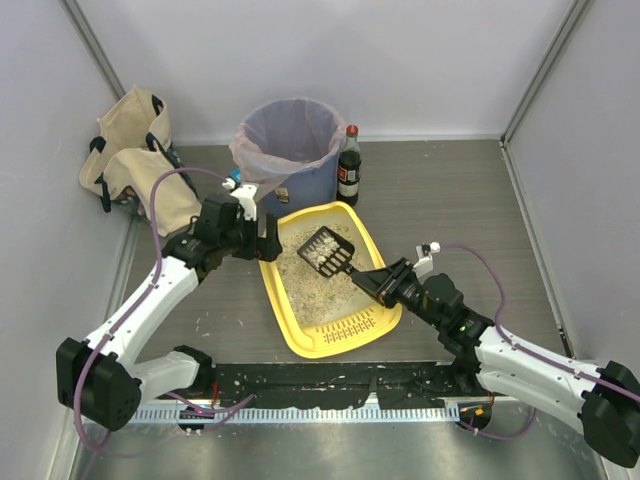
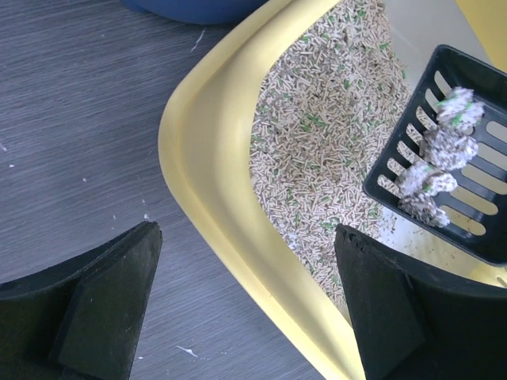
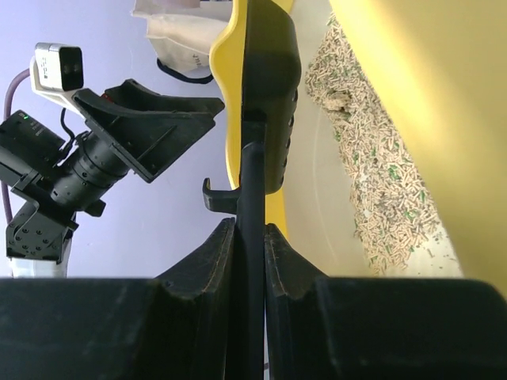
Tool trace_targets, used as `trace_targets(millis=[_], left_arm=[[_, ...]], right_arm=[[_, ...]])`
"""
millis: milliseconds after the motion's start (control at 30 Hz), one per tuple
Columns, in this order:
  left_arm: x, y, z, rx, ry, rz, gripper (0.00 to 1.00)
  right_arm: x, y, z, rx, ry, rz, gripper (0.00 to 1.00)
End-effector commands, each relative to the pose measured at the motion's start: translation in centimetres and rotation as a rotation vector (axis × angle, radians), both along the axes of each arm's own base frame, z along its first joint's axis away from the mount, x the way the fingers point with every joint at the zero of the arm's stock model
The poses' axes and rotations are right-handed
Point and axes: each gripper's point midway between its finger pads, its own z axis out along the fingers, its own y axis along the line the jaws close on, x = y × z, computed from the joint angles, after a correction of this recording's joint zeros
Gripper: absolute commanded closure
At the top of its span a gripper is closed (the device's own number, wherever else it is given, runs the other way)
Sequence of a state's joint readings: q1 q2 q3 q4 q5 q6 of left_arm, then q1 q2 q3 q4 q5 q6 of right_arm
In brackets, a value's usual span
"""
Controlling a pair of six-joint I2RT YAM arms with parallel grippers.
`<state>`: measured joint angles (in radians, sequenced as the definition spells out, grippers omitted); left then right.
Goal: Clean the litter box
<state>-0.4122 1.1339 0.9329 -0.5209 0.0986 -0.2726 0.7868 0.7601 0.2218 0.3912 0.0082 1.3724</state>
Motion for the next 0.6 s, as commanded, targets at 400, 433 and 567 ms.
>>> trace_targets(millis=[400, 433, 567], left_arm=[[0.1, -2.7, 0.1, -0.061, 0.043, -0.103, 0.17], [0.0, -2.8, 0.1, -0.065, 0.047, -0.108, 0.18], [0.0, -3.4, 0.1, -0.088, 0.056, -0.125, 0.23]], right_arm=[[0.3, -0.6, 4.3, 0.188, -0.108, -0.009, 0.99], [0.6, -1.0, 4.5, 0.208, -0.111, -0.034, 0.99], [0.6, -0.2, 4.2, 0.206, -0.071, 0.004, 0.99]])
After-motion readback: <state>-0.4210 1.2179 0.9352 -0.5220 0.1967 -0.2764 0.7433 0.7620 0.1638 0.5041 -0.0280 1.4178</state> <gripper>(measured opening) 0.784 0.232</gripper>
